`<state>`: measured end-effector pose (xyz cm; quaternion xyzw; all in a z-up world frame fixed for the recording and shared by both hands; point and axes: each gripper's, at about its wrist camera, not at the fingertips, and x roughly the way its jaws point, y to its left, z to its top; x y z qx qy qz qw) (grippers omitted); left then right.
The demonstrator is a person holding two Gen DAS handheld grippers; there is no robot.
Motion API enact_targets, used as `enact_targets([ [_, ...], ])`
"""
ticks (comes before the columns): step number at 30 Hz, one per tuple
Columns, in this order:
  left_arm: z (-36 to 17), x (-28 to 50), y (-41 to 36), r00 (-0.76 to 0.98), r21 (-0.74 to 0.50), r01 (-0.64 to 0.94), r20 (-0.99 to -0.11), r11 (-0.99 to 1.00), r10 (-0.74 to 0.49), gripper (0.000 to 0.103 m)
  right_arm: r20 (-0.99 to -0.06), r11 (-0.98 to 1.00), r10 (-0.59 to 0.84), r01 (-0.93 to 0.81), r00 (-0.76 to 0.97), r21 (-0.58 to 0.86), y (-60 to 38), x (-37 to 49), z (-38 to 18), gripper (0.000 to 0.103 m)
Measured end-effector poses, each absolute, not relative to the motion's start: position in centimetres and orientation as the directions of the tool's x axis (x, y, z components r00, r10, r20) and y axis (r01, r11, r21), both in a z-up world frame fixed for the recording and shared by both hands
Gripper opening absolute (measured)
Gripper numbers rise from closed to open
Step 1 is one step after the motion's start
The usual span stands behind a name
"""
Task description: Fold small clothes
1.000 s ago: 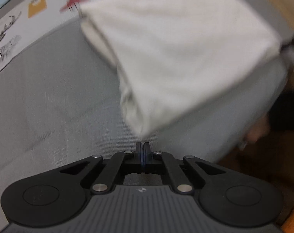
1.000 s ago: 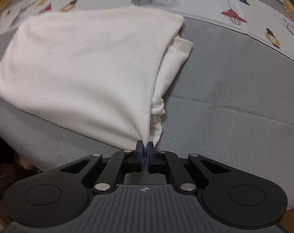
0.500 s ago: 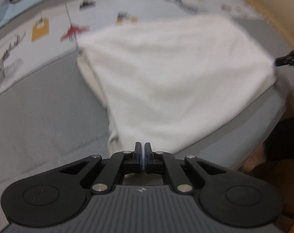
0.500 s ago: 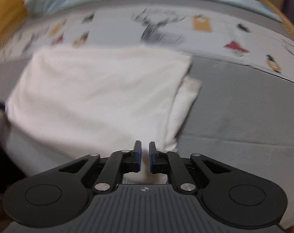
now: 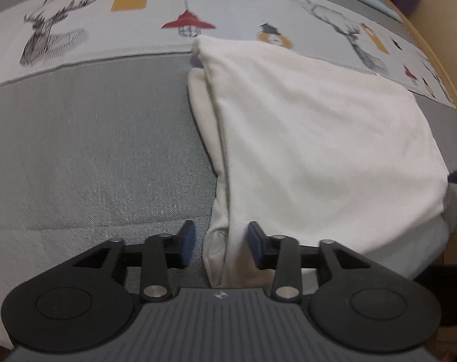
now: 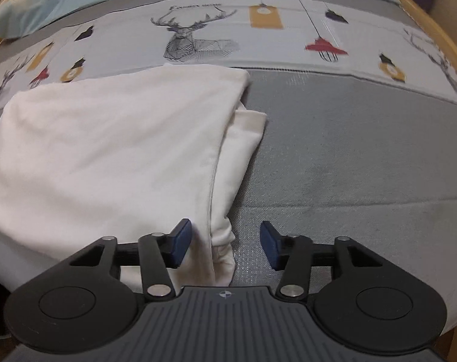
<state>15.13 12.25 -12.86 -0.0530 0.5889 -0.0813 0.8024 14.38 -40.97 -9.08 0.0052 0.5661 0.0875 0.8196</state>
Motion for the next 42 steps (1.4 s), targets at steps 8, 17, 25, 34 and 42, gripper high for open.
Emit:
enact_targets([
  [8,-14.5,16.4,11.3,0.239,-0.206,0.028,-0.949,0.978,-0.207,0.034,-0.938,0.978,0.196,-0.125,0.285,0.167,-40.3,15.1,-11.1,0.039],
  [17,-14.5,15.9,10.9,0.194,-0.202,0.113,-0.956,0.973,-0.221,0.013,-0.929,0.978,0.201,-0.121,0.310,0.171,-40.4,15.5,-11.2,0.021],
  [25,-12.3,16.0,10.6,0.281,-0.155,0.093,-0.944,0.983,-0.176,0.018,-0.919,0.986,0.155,-0.108,0.364,0.123,-40.5,15.2,-9.3,0.027],
  [34,-14.2,15.5,8.5,0.177,-0.049,0.182,-0.981,0.982,-0.082,0.029,-0.965,0.978,0.009,-0.203,0.260,-0.046,-39.3,13.6,-10.9,0.036],
  [42,-8.0,14.9,11.7,0.409,-0.103,-0.005,-0.908,0.995,-0.092,0.032,-0.858,0.992,0.066,-0.126,0.510,0.002,-35.8,12.2,-4.3,0.040],
])
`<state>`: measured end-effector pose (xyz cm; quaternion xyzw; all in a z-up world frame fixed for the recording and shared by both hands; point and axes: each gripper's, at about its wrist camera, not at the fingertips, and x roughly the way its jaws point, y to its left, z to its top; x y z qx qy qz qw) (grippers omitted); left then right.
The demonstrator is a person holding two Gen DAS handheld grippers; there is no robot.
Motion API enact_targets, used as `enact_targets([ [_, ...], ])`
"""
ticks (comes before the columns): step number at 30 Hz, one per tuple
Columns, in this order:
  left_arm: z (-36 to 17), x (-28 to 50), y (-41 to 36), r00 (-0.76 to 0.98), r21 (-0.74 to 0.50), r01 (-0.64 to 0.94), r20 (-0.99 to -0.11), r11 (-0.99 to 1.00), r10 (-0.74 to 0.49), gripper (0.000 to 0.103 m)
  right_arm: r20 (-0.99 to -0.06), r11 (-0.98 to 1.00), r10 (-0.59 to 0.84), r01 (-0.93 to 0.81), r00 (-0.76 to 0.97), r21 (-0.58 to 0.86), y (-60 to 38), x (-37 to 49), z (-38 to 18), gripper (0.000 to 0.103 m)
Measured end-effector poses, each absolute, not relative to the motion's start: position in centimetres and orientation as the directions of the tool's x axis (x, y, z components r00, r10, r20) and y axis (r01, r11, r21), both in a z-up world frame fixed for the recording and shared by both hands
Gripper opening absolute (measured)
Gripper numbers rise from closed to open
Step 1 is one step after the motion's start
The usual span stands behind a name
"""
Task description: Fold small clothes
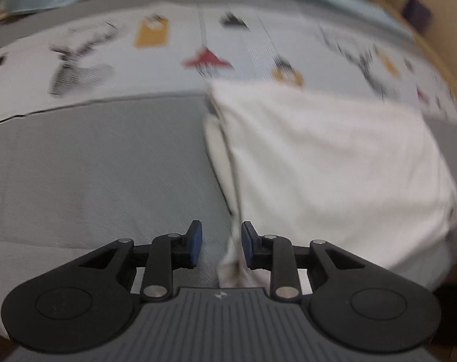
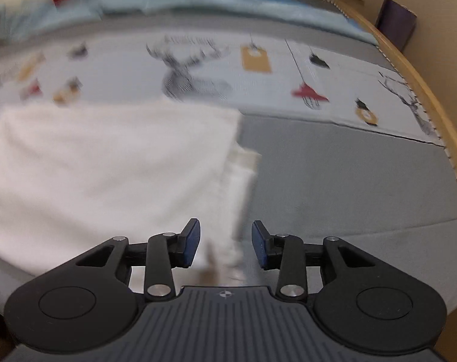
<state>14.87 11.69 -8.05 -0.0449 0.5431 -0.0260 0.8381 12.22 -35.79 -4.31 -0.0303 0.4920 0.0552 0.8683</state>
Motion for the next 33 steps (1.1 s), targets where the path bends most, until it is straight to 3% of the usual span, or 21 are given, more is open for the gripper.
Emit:
enact_targets([
  [6,-5.5,13.8,14.8,0.481,-0.145,-0.115,-0.873,0.983,-0.073,0.035,-0.791,0.951,0.247,-0.296,0.559,0.087,-26.2,9.7,-2.6,0.038],
  [7,-5.2,13.5,15.2,0.484,-0.151,-0.124,-0.872,0.981,-0.073,0.035,-0.785,0.940,0.279,-0.324,0.553,0.106,-24.5,9.3,-2.5,0.036],
  [9,-4.9,13.2,15.8,0.487,-0.155,-0.129,-0.870,0.980,-0.073,0.035,-0.769,0.910,0.346,-0.392,0.538,0.135,-20.9,8.3,-3.1,0.017],
  [10,-4.9,13.3,15.8,0.488,-0.154,-0.127,-0.870,0.980,-0.073,0.035,-0.765,0.894,0.373,-0.425,0.525,0.143,-19.2,8.0,-3.4,0.015],
  [19,-4.9,12.6,17.3,0.489,-0.172,-0.124,-0.868,0.977,-0.091,0.035,-0.768,0.707,0.498,-0.701,0.403,0.091,-5.7,4.9,-6.2,0.017],
  [24,-4.9,12.6,18.0,0.491,-0.180,-0.120,-0.865,0.976,-0.100,0.035,-0.799,0.646,0.501,-0.758,0.333,0.089,-1.9,4.8,-8.3,0.033],
  [29,-5.1,13.0,19.1,0.492,-0.194,-0.135,-0.865,0.972,-0.104,0.035,-0.844,0.587,0.435,-0.809,0.314,0.002,0.5,4.1,-11.3,0.039],
  [31,-5.3,13.3,19.5,0.493,-0.201,-0.141,-0.863,0.969,-0.107,0.035,-0.840,0.577,0.437,-0.816,0.320,-0.011,0.7,4.0,-11.3,0.039],
  [32,-5.6,13.4,19.7,0.492,-0.209,-0.146,-0.863,0.967,-0.113,0.035,-0.838,0.583,0.442,-0.812,0.319,-0.001,0.6,4.2,-11.2,0.032],
  [33,-6.0,13.6,19.8,0.487,-0.218,-0.151,-0.865,0.964,-0.119,0.035,-0.836,0.595,0.439,-0.803,0.328,-0.002,0.5,4.4,-11.1,0.019],
])
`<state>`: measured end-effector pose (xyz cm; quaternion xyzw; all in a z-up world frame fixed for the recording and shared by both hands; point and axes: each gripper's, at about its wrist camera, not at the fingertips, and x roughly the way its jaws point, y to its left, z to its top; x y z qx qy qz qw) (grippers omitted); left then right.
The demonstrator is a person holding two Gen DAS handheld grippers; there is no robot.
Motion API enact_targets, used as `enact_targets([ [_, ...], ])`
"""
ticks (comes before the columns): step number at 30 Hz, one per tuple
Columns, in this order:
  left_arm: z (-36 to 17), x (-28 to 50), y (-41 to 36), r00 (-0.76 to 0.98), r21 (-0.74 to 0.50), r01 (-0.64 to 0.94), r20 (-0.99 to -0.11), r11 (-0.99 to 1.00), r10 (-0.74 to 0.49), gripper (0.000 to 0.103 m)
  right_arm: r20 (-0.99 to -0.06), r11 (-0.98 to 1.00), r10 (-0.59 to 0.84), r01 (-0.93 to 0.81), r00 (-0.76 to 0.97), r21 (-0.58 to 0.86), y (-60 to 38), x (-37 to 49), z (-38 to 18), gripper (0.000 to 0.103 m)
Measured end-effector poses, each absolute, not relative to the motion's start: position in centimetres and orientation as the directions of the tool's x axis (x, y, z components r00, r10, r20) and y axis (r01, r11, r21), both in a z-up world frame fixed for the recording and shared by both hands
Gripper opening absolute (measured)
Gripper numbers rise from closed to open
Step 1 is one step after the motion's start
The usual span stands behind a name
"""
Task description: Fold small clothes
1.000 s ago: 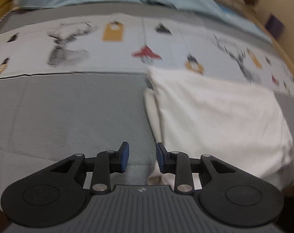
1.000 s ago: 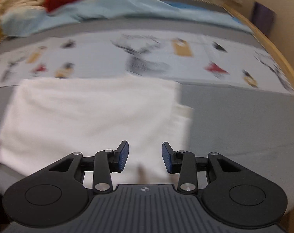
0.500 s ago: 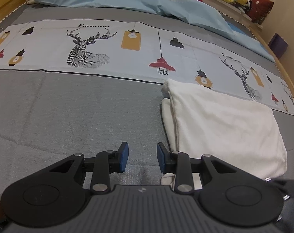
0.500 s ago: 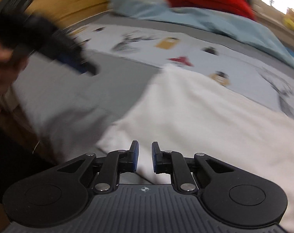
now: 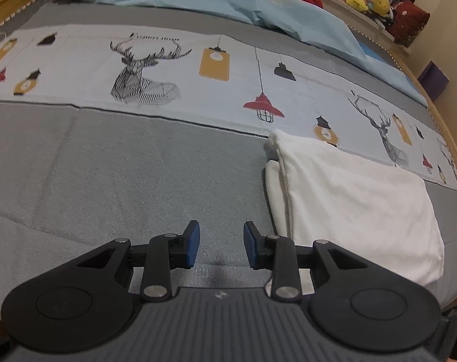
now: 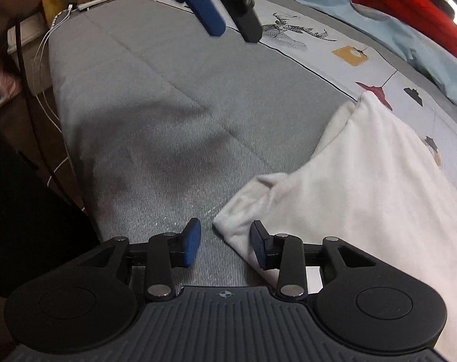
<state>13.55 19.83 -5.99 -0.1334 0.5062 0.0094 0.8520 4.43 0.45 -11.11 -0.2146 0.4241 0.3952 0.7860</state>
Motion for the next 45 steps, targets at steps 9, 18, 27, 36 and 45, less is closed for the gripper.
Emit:
enact_targets([
  [9,-9.8,18.3,18.5,0.455,-0.506,-0.153,-0.798,0.849,-0.395,0.066,-0.724,0.640,0.567,-0.763,0.393,0.088,-3.1,4.0,-6.9,0.009],
  [18,-15.1,23.7,16.4,0.318,-0.574,-0.259,-0.810,0.777,-0.493,0.074,-0.641,0.658,0.647,-0.727,0.414,0.195,-7.8,4.0,-3.3,0.009],
  [27,-12.6,23.1,16.8,0.393,-0.590,-0.174,-0.776,0.788,-0.493,0.011,-0.574,0.611,0.728,-0.735,0.375,0.294,-6.1,4.4,-1.6,0.008],
  [36,-6.4,18.9,20.7,0.542,-0.515,-0.185,-0.764,0.837,-0.350,0.011,-0.471,0.574,0.800,-0.701,0.371,0.423,-7.3,4.7,0.5,0.008],
  [45,-2.5,21.8,9.7,0.552,-0.493,0.008,-0.723,0.870,-0.415,0.011,-0.508,0.713,0.696,-0.567,0.507,0.411,-17.3,4.2,0.1,0.008],
])
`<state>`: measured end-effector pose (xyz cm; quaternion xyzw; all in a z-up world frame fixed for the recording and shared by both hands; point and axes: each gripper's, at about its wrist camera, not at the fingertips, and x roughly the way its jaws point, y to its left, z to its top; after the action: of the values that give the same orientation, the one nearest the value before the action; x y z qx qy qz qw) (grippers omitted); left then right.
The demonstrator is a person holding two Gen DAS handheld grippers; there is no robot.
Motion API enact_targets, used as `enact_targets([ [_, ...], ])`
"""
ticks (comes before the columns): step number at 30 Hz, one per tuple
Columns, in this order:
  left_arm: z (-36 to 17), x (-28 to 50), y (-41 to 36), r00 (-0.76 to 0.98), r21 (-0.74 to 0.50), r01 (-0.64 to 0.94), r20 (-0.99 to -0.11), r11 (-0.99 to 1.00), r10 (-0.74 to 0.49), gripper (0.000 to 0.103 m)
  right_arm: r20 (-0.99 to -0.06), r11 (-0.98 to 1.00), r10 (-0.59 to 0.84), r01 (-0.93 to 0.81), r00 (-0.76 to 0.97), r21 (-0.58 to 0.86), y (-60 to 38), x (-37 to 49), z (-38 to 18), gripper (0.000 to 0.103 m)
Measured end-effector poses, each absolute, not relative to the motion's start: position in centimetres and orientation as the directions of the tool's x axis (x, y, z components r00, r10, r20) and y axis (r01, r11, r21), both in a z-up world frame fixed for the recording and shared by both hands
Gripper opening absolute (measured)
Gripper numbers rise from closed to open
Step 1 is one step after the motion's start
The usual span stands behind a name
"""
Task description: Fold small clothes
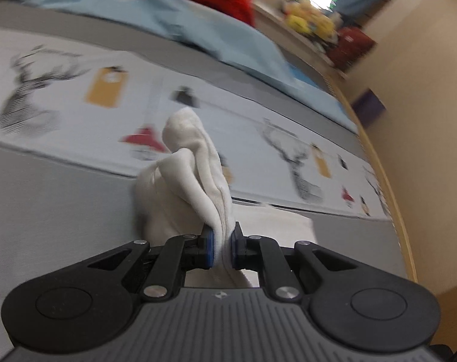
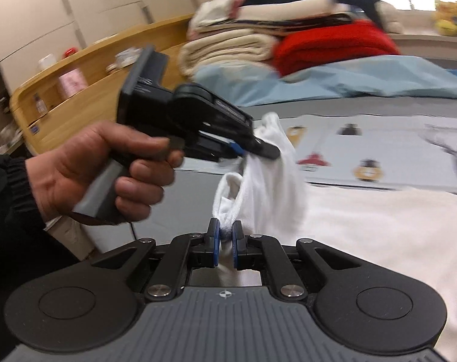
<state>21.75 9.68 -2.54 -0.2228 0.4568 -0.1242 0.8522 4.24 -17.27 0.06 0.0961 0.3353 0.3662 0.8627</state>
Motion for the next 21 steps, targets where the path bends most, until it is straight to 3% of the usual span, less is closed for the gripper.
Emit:
enact_targets([
  [10,-3.1,23.9,-7.4,0.469,-0.494,0.228,-0.699,0.839,-0.539,0.011,-0.595,0.893,0.444,-0.274,0.670,0.357,-30.6,2.7,-1.8,0.007],
  [13,-3.4,23.6,-10.8,0.446,-0.495,0.298,-0.683,0.816,-0.578,0.016,-0.651,0.929,0.354,-0.170,0.671,0.330,-32.4,2.7,-2.8,0.007],
  [17,-3.4,23.4,-11.5,0.425,-0.526,0.339,-0.654,0.780,-0.626,0.021,-0.792,0.952,0.274,-0.038,0.545,0.303,-33.3,3.8,-5.8,0.007],
  [21,-3.9,23.5,-9.5,0.416,-0.493,0.314,-0.697,0.812,-0.584,0.021,-0.814,0.939,0.274,0.040,0.512,0.341,-33.3,4.6,-6.9,0.014],
])
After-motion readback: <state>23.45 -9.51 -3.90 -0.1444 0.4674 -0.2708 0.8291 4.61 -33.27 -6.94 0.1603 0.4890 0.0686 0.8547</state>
